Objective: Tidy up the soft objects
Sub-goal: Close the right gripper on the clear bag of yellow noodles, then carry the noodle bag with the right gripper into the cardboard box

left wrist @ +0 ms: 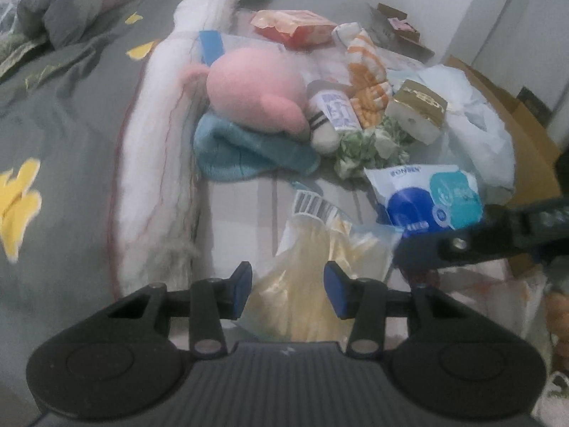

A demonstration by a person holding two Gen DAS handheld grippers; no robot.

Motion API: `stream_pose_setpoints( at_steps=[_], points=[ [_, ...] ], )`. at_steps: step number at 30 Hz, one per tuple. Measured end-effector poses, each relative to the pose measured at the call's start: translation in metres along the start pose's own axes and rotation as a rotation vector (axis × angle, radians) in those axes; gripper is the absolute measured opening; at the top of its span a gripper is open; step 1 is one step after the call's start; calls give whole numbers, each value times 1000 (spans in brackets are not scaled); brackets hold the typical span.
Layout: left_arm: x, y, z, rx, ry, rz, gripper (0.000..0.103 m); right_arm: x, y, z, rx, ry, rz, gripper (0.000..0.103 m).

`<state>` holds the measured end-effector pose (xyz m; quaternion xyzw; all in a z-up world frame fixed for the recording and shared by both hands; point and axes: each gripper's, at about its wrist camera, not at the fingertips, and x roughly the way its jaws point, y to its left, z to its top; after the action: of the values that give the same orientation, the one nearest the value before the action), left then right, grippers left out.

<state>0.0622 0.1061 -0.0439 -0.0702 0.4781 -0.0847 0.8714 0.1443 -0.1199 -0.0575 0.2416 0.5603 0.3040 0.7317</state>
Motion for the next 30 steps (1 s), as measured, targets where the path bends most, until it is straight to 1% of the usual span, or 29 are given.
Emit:
stream_pose_setpoints(
  at_steps=[4,6,9,11,14,16,18,19,20,21,23,27,30],
  points=[
    [-4,1,-7,-20,14,-37,48,15,-3,1,30,25,12,55],
    [-4,1,-10,-8,21,-54,53,23,-5,1,48,36,16,55],
    [-3,-2,-11,16,27,-62,56,32,-6,1,63,41,26,54],
    [-3,-4,-11,25,29,-67,56,35,-6,2,66,40,34,54],
    [0,-5,-12,16,32,-96,54,40,-4,3,69,43,44,52],
    [0,-7,-13,13,27,-104,49,43,-4,1,67,48,51,49],
    [-2,-8,-14,12,17,-99,36,44,-2,1,64,48,48,46],
    [-3,-9,-14,11,13,-101,33,45,-2,0,64,46,48,43],
    [-4,-9,-14,8,12,-101,27,45,-3,0,65,46,46,42],
    [-6,-9,-14,6,12,-102,22,44,-4,-2,67,45,44,37],
    [-10,-9,-16,5,12,-99,19,45,-5,-4,64,49,40,34],
    [-20,-10,-21,2,4,-87,14,43,0,-9,38,53,49,31],
    [-32,-13,-24,1,-13,-75,13,39,7,-13,13,52,66,30]
  ],
)
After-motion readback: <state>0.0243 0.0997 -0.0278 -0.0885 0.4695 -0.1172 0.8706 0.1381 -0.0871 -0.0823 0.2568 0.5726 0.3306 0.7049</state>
